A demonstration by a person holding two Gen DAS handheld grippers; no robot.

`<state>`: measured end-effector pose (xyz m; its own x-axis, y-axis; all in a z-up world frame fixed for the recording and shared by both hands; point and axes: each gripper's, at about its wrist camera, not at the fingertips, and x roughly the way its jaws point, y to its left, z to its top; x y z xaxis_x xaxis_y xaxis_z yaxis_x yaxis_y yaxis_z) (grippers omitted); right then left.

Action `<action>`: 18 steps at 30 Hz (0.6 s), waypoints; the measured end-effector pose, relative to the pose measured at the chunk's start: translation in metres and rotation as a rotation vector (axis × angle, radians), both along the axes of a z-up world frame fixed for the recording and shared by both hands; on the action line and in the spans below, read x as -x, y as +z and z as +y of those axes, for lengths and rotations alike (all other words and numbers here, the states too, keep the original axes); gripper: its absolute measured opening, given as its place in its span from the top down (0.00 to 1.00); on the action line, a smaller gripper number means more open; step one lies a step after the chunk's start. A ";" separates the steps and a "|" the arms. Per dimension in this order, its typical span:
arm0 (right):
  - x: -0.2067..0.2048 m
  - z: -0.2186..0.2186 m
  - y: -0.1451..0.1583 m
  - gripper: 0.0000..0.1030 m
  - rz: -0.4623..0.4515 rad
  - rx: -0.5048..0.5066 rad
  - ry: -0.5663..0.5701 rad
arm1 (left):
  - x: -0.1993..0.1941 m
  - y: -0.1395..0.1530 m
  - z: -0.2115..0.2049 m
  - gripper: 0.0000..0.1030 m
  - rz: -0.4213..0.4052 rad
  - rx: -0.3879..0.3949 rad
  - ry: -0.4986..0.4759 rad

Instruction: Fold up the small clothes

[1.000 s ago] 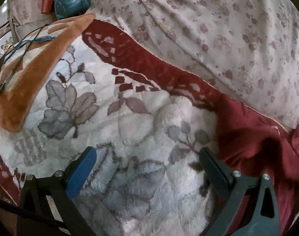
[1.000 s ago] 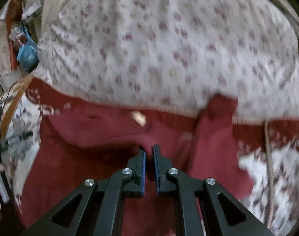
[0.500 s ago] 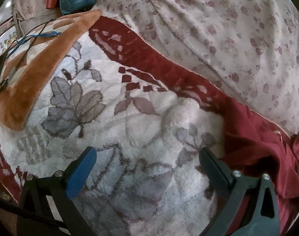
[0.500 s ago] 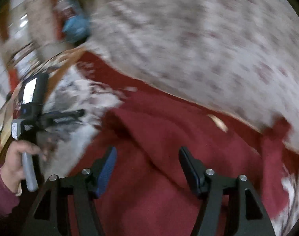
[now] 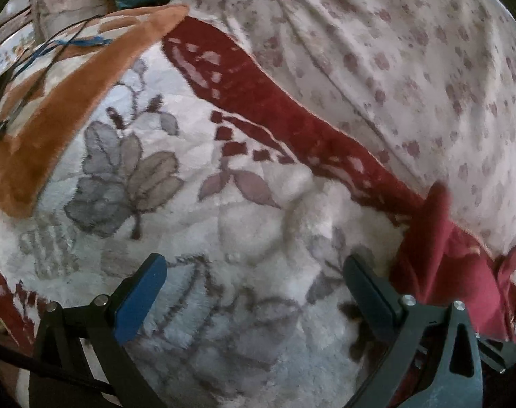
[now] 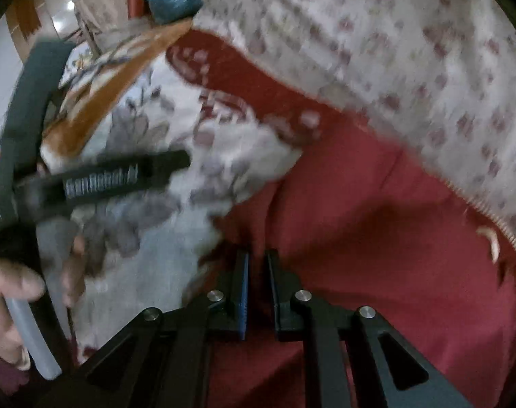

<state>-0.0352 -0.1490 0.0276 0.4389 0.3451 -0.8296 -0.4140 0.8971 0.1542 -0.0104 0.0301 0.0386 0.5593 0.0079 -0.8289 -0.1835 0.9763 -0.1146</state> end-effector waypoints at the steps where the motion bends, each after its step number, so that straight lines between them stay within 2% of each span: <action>1: 0.003 -0.004 0.001 0.86 0.010 -0.030 0.000 | 0.001 0.001 -0.005 0.00 0.002 -0.017 -0.026; 2: 0.004 -0.012 0.007 0.86 0.028 -0.088 -0.005 | 0.003 0.002 -0.008 0.00 -0.006 -0.026 -0.043; 4: 0.004 -0.036 0.025 0.74 0.034 -0.194 -0.043 | 0.005 0.006 -0.010 0.00 -0.025 -0.026 -0.050; 5: 0.002 -0.051 0.036 0.65 0.009 -0.228 -0.084 | 0.005 0.008 -0.011 0.00 -0.034 -0.017 -0.051; 6: -0.001 -0.063 0.044 0.56 -0.022 -0.235 -0.130 | 0.006 0.009 -0.012 0.00 -0.039 -0.002 -0.056; 7: -0.007 -0.078 0.052 0.53 -0.057 -0.210 -0.194 | 0.005 0.009 -0.013 0.00 -0.039 0.006 -0.062; 9: -0.023 -0.092 0.053 0.51 -0.070 -0.176 -0.250 | 0.005 0.007 -0.018 0.00 -0.032 0.001 -0.085; 11: -0.047 -0.098 0.042 0.48 -0.037 -0.139 -0.281 | 0.004 0.004 -0.025 0.00 -0.022 -0.021 -0.111; 13: -0.069 -0.093 0.029 0.48 -0.007 -0.114 -0.273 | 0.004 0.004 -0.027 0.00 -0.023 -0.019 -0.126; 18: -0.104 -0.050 0.009 0.45 -0.001 -0.104 -0.102 | 0.001 -0.005 -0.035 0.00 0.013 -0.055 -0.157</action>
<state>0.0685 -0.1992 0.0365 0.4768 0.3827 -0.7913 -0.3216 0.9138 0.2482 -0.0111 -0.0045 0.0334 0.5464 -0.0332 -0.8369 -0.0292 0.9979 -0.0586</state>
